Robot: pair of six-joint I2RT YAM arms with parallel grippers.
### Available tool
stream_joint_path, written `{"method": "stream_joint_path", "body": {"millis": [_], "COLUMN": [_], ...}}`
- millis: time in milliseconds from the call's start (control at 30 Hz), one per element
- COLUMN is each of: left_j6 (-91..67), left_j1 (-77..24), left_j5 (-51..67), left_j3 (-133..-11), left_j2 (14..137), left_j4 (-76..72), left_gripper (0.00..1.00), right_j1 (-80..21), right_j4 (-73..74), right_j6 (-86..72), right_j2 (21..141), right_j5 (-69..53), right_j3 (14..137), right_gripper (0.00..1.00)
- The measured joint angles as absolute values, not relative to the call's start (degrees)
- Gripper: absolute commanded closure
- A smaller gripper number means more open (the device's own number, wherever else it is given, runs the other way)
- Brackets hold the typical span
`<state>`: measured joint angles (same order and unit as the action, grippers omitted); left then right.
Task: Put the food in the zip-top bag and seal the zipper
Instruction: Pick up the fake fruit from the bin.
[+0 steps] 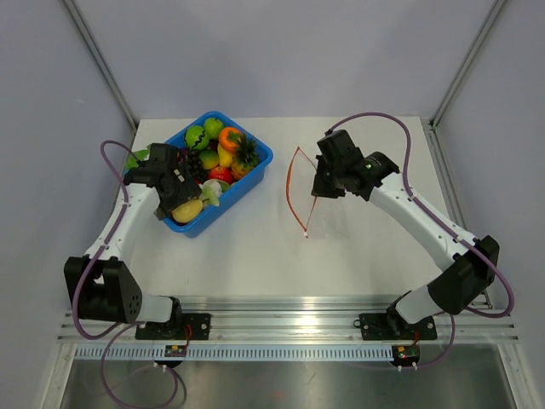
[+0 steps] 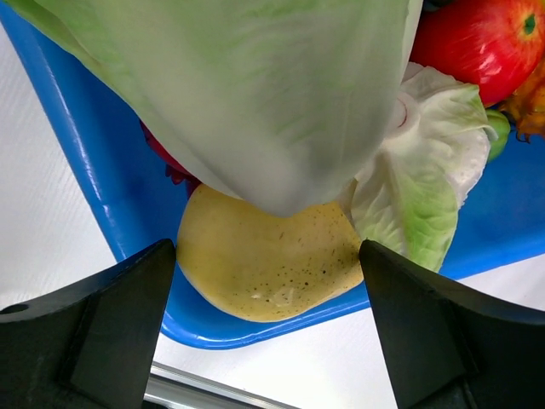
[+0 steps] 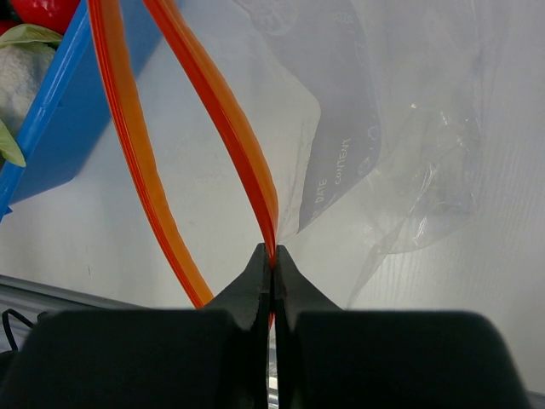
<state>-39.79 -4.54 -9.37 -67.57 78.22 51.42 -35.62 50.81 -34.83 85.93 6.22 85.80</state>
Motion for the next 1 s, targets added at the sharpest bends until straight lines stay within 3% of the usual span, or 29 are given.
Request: {"method": "stream_joint_path", "body": {"millis": [233,400,633,767,1000], "left_j6": [-44.84,-47.22,-49.15,-49.71,-49.76], "left_j1": [-6.66,-7.09,-7.2,-7.35,-7.86], "left_j5": [-12.91,-13.72,-14.44,-15.07,-14.76], "left_j3": [-68.34,-68.45,-68.49,-68.55,-71.79], "left_j2": [80.51,81.69,81.69,80.95,76.44], "left_j4": [52.56,53.12,53.54,54.11,57.1], "left_gripper": [0.01,0.01,0.26,0.36,0.43], "right_j1": [-35.62,-35.62,-35.62,-35.62,-35.62], "right_j4": [50.78,50.81,50.78,50.81,50.81], "right_j6": [-34.83,-34.83,-34.83,-34.83,-34.83], "right_j2": [85.93,85.93,85.93,85.93,85.93], "right_j5": [5.28,5.1,5.04,5.02,5.02], "right_j3": [85.8,85.8,85.78,85.78,85.78], "right_gripper": [1.0,1.0,1.0,1.0,1.0]}}
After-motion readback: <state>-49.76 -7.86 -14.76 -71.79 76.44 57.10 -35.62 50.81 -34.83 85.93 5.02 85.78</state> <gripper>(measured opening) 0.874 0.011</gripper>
